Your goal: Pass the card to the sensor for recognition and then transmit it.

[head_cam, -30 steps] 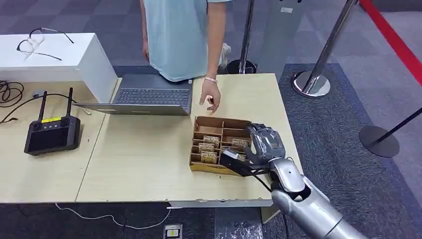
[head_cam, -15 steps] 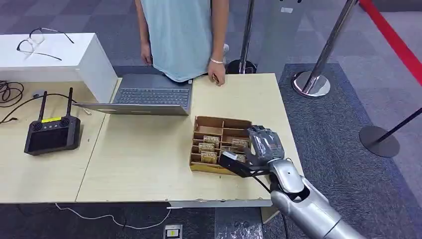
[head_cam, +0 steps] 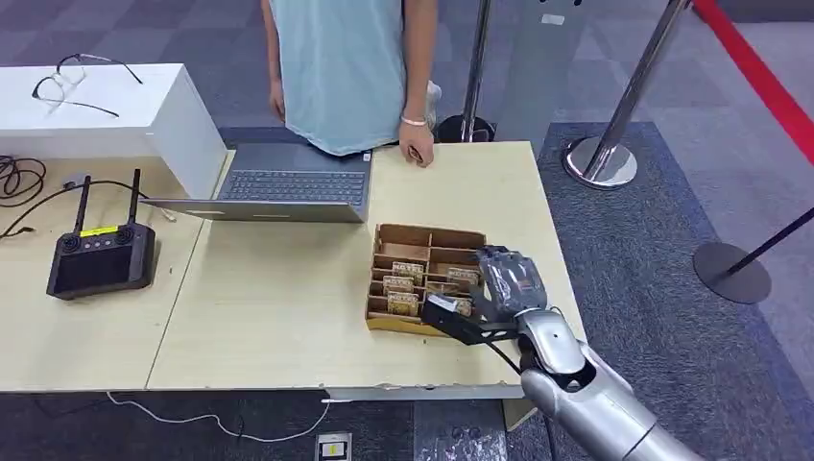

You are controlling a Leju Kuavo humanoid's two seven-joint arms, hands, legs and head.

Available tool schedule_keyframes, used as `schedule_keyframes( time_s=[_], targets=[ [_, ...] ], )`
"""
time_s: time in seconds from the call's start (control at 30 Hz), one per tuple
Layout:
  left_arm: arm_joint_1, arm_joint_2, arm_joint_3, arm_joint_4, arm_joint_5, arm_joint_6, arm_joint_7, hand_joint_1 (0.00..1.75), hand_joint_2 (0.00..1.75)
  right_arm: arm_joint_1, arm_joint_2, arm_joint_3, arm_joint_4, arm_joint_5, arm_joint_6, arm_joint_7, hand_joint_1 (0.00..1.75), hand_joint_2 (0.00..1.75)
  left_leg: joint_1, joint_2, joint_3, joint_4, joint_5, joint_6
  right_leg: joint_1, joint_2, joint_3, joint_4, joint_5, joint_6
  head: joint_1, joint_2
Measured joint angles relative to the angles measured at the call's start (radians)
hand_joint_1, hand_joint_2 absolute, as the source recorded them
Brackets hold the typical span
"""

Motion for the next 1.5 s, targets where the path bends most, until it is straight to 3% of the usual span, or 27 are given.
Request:
schedule_keyframes(
  time_s=[0.4,0.53,0.6,0.97,1.5],
  targets=[
    [0.0,0.0,0.0,0.0,0.0,0.0,0.003,0.0,1.75,0.003,0.007,0.006,0.009,-0.007,-0.021,-0.008,1.38,1.75,0.0,0.0,0.0,0.0,0.0,0.0,0.0,0.0,0.0,0.0,0.0,0.0,0.0,0.0],
    [0.0,0.0,0.0,0.0,0.003,0.0,0.002,0.0,1.75,0.006,0.012,0.007,0.012,-0.007,-0.024,-0.008,1.68,1.75,0.0,0.0,0.001,0.0,0.0,0.0,0.0,0.0,0.0,0.0,0.0,0.0,0.0,0.0],
    [0.0,0.0,0.0,0.0,0.003,0.0,0.0,0.0,1.75,0.007,0.014,0.007,0.014,-0.007,-0.026,-0.008,1.75,1.75,0.0,0.0,0.001,0.0,0.0,0.0,0.0,0.0,0.001,0.0,0.0,0.0,0.0,0.0],
    [0.0,0.0,0.0,0.0,0.003,0.003,-0.006,0.0,1.75,0.006,0.014,0.006,0.01,-0.013,-0.041,-0.016,1.75,1.75,0.0,0.0,0.001,0.0,0.0,0.0,0.0,0.0,0.001,0.0,0.0,0.0,0.0,0.0],
    [0.001,-0.001,0.0,0.0,0.009,0.012,-0.024,0.0,1.75,-0.034,0.003,-0.018,-0.099,-0.024,-0.024,-0.007,1.75,1.75,0.0,0.0,0.001,0.0,0.0,0.0,0.0,0.0,0.001,0.0,0.0,0.0,0.0,0.0]
  ],
)
